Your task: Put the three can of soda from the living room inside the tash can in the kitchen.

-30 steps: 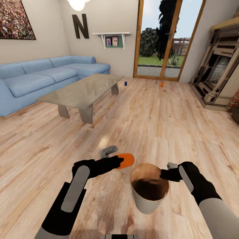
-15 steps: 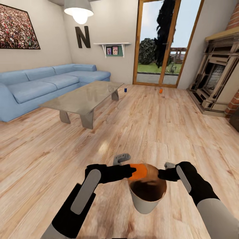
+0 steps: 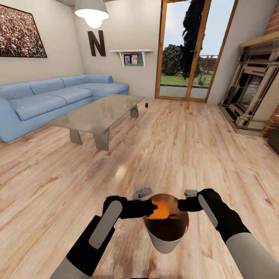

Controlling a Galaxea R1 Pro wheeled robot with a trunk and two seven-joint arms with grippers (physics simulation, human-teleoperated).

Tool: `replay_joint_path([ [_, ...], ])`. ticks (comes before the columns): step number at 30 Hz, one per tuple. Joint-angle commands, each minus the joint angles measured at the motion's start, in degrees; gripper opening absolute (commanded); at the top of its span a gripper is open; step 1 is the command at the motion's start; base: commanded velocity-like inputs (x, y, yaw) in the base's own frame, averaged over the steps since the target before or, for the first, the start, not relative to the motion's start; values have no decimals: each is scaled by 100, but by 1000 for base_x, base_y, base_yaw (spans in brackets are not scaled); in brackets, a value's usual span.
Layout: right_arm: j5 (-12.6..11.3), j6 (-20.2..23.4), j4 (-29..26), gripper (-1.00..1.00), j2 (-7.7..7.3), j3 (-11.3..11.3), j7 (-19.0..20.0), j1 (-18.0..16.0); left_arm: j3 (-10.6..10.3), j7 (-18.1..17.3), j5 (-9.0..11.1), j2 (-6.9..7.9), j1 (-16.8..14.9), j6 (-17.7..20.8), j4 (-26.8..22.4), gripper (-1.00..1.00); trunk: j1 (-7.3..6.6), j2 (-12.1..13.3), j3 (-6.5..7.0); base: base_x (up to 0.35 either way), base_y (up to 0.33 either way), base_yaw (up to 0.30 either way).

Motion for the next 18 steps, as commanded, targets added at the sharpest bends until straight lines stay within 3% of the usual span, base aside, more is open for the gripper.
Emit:
replay_joint_path([
  [1, -132, 12, -10, -100, 1, 0, 31, 0, 0, -6, 23, -4, -14, -16, 98, -100, -1, -1, 1, 0, 0, 0],
  [4, -132, 25, -97, -100, 1, 4, 33, 21, -58, -45, 15, -22, -88, -145, 583, -100, -1, -1, 1, 0, 0, 0],
  [5, -136, 30, -168, -100, 1, 5, 43, 60, -212, -176, 8, -25, -150, -318, 852, -100, -1, -1, 1, 0, 0, 0],
  [10, -134, 47, -342, -100, 1, 6, 58, 131, -477, -560, -5, -28, -347, -747, 1442, -100, -1, -1, 1, 0, 0, 0],
  [11, -138, 53, -376, -100, 1, 6, 59, 142, -515, -625, -7, -28, -377, -827, 1522, 100, -1, -1, 1, 0, 0, 0],
  [18, -141, 61, -415, -100, -2, 6, 60, 153, -620, -689, -9, -23, -406, -913, 1595, 100, -1, -1, 1, 0, 0, 0],
])
